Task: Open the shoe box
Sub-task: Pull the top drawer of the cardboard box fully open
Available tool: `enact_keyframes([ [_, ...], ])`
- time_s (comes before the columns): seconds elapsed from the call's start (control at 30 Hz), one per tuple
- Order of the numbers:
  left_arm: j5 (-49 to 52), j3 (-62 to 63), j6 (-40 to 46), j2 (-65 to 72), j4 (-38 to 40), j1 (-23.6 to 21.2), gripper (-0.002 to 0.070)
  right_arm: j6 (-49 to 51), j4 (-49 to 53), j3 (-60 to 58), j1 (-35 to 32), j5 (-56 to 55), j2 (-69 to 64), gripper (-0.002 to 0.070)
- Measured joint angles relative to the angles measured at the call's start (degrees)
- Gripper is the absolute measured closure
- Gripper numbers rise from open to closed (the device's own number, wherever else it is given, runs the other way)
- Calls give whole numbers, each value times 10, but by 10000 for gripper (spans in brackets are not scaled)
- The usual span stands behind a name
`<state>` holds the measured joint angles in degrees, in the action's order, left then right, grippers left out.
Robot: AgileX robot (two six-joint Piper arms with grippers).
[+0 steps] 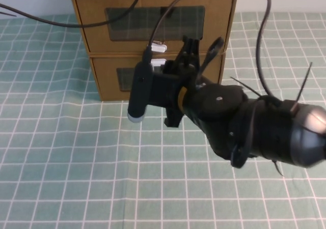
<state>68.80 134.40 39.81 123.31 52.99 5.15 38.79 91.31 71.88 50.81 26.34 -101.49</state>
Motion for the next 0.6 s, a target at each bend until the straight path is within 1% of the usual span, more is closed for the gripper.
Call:
enact_keyframes([
  [0.13,3,5,1,5,4,0,680,27,30,45,0,30,-36,479],
  [0.23,3,5,1,5,4,0,680,19,35,81,0,45,-70,444],
  [0.37,4,6,1,5,4,0,680,8,36,112,0,57,-110,428],
  [0.6,4,6,1,5,4,0,680,3,36,143,0,83,-139,426],
])
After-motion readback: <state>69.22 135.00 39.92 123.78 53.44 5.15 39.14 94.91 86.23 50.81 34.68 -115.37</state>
